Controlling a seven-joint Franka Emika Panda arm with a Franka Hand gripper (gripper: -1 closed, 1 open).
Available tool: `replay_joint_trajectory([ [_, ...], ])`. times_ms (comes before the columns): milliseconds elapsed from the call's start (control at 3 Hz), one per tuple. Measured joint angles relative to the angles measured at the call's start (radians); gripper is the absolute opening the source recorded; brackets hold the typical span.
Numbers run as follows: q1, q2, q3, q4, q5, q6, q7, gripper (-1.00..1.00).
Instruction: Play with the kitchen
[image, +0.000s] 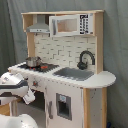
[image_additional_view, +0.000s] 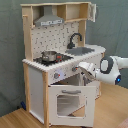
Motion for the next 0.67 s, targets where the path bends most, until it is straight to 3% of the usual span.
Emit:
replay_joint_trajectory([
  [667, 0.063, -0.064, -0.117, 0.000, 0.000, 0.000, -0.149, 1.00],
])
